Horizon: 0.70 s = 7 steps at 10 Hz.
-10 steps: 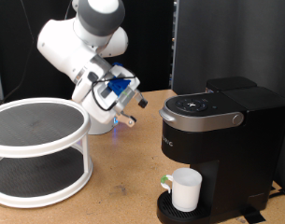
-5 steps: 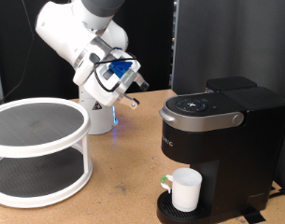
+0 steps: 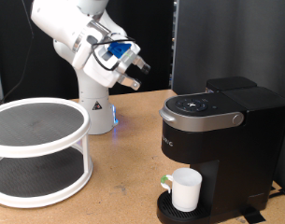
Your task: Make a cup of coffee with the keurig machine
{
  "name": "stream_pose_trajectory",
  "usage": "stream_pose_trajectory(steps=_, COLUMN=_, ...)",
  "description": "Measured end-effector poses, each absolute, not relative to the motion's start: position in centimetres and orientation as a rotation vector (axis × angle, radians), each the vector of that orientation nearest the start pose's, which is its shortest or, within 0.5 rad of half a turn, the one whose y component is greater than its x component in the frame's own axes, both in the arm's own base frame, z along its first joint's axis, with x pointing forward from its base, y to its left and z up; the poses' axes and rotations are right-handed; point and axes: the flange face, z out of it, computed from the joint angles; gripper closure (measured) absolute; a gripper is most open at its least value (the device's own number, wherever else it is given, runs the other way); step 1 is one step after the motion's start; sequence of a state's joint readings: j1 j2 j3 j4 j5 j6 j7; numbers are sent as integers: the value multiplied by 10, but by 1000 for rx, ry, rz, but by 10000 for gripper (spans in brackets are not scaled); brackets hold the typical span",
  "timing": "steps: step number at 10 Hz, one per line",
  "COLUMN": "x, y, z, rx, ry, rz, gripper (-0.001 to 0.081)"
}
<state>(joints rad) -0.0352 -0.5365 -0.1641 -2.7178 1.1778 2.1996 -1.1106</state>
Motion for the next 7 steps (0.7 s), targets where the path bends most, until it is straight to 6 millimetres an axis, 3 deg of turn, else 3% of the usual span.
stream_pose_trajectory(steps=5, x=362, y=-41, z=421, rx=-2228, ry=-215, rz=-726, gripper=3)
stream_pose_trajectory(steps=7, x=363, y=-35, z=423, rx=-2293, ry=-368, rz=-710, gripper=3)
